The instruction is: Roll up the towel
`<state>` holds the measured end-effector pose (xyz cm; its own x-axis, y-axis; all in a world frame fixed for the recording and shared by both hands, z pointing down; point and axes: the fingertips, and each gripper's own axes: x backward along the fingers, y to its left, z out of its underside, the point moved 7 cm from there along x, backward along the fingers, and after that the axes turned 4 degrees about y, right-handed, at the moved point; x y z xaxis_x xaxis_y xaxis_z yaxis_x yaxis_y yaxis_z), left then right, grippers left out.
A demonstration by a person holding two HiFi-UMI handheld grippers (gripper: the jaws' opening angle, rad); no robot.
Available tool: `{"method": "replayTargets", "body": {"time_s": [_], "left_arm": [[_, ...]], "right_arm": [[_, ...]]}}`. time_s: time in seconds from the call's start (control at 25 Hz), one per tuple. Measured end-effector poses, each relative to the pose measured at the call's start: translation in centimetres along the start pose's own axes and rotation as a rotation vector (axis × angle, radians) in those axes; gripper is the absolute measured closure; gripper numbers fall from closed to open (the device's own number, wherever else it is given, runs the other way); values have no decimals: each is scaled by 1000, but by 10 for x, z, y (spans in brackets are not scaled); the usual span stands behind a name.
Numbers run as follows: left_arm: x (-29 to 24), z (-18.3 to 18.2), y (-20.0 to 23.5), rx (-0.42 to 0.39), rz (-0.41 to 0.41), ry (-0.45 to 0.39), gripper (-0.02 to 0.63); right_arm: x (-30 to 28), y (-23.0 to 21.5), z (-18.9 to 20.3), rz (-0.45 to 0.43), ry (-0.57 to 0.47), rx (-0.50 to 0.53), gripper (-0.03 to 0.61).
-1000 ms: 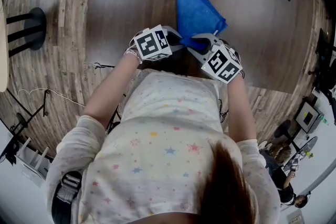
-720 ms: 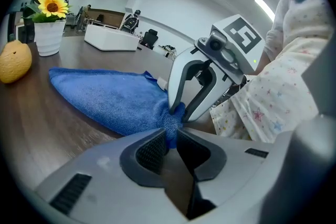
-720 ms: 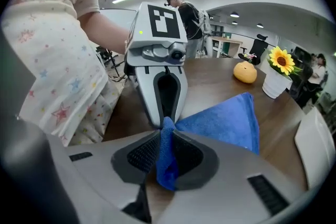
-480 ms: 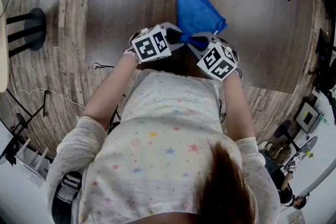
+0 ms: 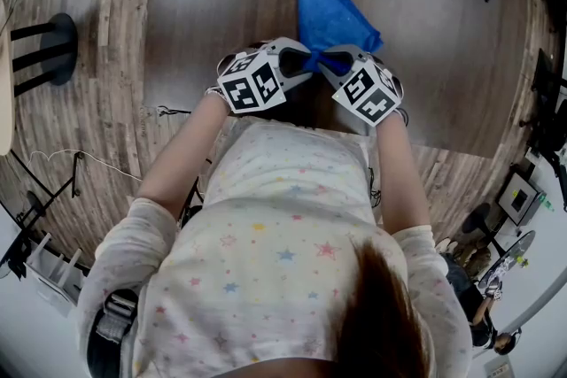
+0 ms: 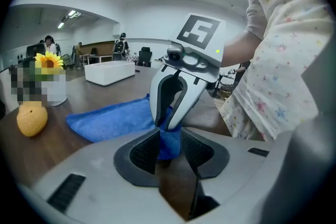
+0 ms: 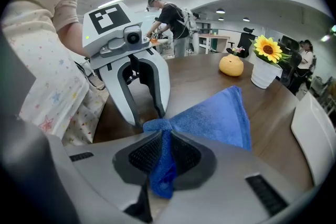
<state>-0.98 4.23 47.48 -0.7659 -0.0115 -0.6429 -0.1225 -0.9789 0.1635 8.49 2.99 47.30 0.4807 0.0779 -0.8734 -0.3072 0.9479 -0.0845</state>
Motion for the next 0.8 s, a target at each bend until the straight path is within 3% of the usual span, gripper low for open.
{"method": "replayTargets", "body": {"time_s": [0.12,0.32,0.56,0.8], "left_arm": [[-2,-3,-2,-17,1,-6,502],[-17,7,-5,-81,-21,104,472],[-19,11,-2,-78,-42,127,472],[-18,11,0,-70,-44,131,472]], "right_arm": [[-2,-3,-2,-5,-2,0,529],[-4,-7,-6,-4,-17,-8,531],[15,-6,-8,26,-62,-1,531],[19,10,2,-17,-41,53,466]]}}
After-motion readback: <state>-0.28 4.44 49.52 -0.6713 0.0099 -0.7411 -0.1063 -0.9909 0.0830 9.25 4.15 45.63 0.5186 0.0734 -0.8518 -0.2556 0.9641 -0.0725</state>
